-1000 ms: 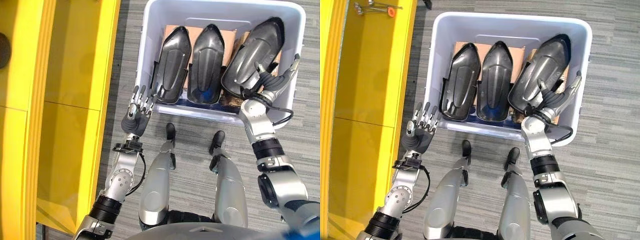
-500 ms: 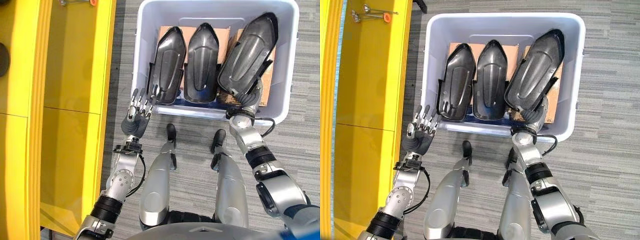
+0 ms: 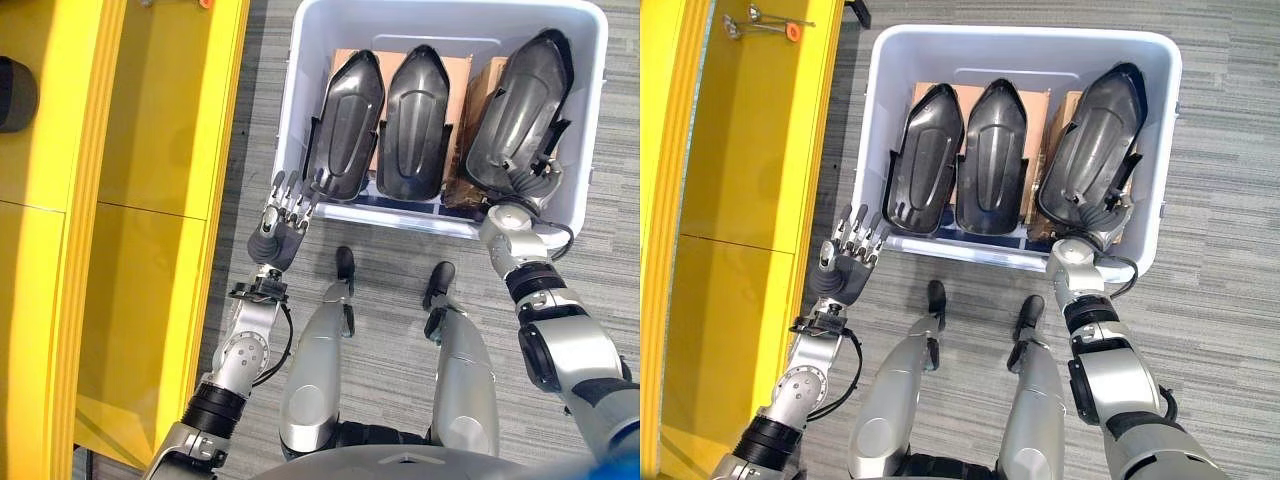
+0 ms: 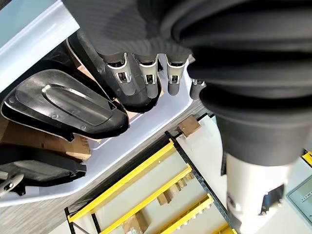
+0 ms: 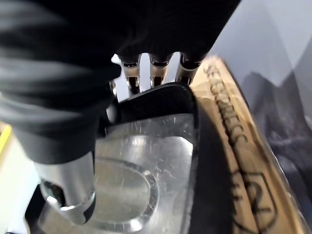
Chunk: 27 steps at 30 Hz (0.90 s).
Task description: Move parts from the plastic box to the shelf.
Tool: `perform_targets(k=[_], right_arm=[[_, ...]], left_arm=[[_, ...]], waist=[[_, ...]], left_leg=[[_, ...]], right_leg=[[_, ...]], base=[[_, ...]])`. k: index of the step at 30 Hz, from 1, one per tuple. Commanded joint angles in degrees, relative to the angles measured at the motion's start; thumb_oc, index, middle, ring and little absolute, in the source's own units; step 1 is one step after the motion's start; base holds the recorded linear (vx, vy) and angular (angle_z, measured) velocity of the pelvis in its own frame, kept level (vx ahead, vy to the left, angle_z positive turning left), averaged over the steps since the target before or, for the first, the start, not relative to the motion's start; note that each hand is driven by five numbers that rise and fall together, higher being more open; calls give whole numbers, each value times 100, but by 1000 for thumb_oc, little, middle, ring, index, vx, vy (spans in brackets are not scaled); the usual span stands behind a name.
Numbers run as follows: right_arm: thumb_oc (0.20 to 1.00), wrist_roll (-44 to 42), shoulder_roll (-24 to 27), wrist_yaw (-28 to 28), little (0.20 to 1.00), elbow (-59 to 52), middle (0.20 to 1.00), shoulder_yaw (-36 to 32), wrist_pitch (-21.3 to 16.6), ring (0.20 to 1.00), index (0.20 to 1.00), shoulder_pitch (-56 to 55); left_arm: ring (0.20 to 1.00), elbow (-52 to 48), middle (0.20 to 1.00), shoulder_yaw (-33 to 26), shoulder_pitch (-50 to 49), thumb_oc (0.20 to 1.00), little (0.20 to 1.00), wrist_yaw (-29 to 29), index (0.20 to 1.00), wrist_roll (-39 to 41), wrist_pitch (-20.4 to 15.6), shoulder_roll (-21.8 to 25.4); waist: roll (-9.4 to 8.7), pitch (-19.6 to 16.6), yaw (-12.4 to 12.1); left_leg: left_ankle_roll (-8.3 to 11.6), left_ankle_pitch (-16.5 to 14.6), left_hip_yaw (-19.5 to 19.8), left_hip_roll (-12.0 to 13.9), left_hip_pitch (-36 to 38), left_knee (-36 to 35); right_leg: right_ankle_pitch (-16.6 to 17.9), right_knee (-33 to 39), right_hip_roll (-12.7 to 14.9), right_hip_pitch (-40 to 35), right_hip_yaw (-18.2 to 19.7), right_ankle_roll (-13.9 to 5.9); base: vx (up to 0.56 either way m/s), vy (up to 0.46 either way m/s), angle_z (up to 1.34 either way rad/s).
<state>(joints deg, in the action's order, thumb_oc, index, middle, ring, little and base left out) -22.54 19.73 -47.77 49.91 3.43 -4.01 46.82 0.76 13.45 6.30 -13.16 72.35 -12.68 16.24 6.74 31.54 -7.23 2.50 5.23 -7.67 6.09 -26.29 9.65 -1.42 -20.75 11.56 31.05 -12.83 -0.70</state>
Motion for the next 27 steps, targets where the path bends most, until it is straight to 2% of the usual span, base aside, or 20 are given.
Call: perform_targets(k=[1,4,6,11,13,17,19,22,24,26,27], right_arm=[[1000,-189,-87,-155,1000,-150,1000,-9,-188,1000,1000,-388],[1000,291,-112,-214,1000,-333,1000,-2,-351,1000,1000,-455],[1000,1163,-108,-69,1000,-804,1000,168,-459,1000,1000,-472],[1000,1779,-78,265,1000,-1212,1000,429,-359,1000,1000,-642],[1000,1938,-59,528,1000,-1312,1000,561,-359,1000,1000,-676],[1000,1625,-88,151,1000,-1396,1000,609,-435,1000,1000,-794],[1000,1712,-87,694,1000,-1496,1000,569,-531,1000,1000,-941],[1000,1767,-170,850,1000,-1566,1000,748,-417,1000,1000,-952],[1000,1846,-188,584,1000,-1536,1000,812,-315,1000,1000,-898],[1000,1888,-167,-31,1000,-1442,1000,765,-261,1000,1000,-857],[1000,1954,-152,-145,1000,-1419,1000,734,-266,1000,1000,-865]], left_arm=[[1000,-446,1000,146,-27,1000,1000,45,1000,-254,-179,51],[1000,-479,1000,154,-57,1000,1000,55,1000,-250,-227,35],[1000,-492,1000,182,-46,1000,1000,99,1000,-243,-254,3],[1000,-484,1000,152,-85,1000,1000,62,1000,-278,-249,-47],[1000,-419,1000,119,-88,1000,1000,-33,1000,-241,-235,-56],[1000,-357,1000,78,-141,1000,1000,-161,1000,-214,-232,-58],[1000,-378,1000,44,-171,1000,1000,-190,1000,-176,-253,-26],[1000,-359,1000,43,-167,1000,1000,-181,1000,-222,-232,-57],[1000,-319,1000,31,-139,1000,1000,-226,1000,-190,-217,-73],[1000,-268,1000,50,-121,1000,1000,-287,1000,-239,-215,-104],[1000,-272,1000,62,-120,1000,1000,-296,1000,-234,-212,-101]], waist=[[181,-174,-117],[181,-174,-88],[177,-174,-35],[167,-174,17],[170,-174,31],[163,-174,58],[162,-174,99],[157,-174,97],[154,-174,90],[152,-174,91],[153,-174,93]], left_leg=[[-6,-38,45,108,-310,244],[-14,-39,38,107,-343,257],[-4,-37,19,105,-380,301],[1,-29,7,105,-379,301],[7,4,-7,114,-418,304],[25,-26,-27,120,-347,310],[26,-10,-31,124,-364,287],[31,-8,-46,132,-355,283],[31,-4,-53,137,-358,282],[35,-7,-49,140,-352,286],[34,-9,-47,142,-350,284]], right_leg=[[87,-10,319,-131,-205,-334],[94,-12,308,-91,-181,-329],[110,-7,312,-54,-144,-322],[127,-2,309,-23,-100,-304],[175,23,307,23,-84,-286],[153,18,325,-24,-73,-295],[194,65,304,15,-41,-292],[203,75,310,15,-32,-289],[212,75,313,27,-29,-289],[216,73,317,25,-34,-294],[216,74,316,21,-35,-296]], base=[[0,0,0],[0,0,0],[-4,43,-4],[-2,10,-3],[0,0,0],[0,0,0],[0,0,0],[0,0,0],[0,0,0],[0,0,0],[0,0,0]])
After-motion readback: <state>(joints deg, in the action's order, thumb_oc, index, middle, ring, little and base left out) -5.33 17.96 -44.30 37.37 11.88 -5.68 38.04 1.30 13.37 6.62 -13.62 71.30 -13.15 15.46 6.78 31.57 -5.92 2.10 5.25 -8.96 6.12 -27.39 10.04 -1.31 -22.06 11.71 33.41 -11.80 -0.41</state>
